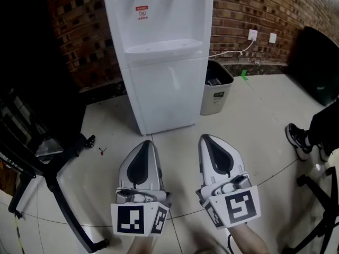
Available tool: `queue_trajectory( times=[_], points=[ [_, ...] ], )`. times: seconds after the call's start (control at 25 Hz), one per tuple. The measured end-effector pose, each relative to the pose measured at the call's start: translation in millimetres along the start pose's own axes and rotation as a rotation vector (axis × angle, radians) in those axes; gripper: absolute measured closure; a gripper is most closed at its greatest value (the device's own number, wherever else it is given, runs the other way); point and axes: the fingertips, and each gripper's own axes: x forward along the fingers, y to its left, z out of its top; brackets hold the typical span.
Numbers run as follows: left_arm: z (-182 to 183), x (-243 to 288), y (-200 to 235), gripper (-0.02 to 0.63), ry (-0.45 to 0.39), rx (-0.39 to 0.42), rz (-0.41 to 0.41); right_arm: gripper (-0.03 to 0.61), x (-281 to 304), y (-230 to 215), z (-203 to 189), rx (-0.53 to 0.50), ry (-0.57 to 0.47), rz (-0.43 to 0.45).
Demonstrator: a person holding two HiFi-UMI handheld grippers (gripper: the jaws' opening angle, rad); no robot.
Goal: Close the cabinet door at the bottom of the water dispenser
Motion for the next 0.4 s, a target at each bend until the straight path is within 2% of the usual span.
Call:
queue_trajectory(
  times=[0.4],
  points=[
    [-5.8, 1.5, -1.7, 0.597, 0.013, -0.006, 0.001, 0.578, 0.6, -0.9, -4.5, -0.002, 0.005, 0.003]
  ],
)
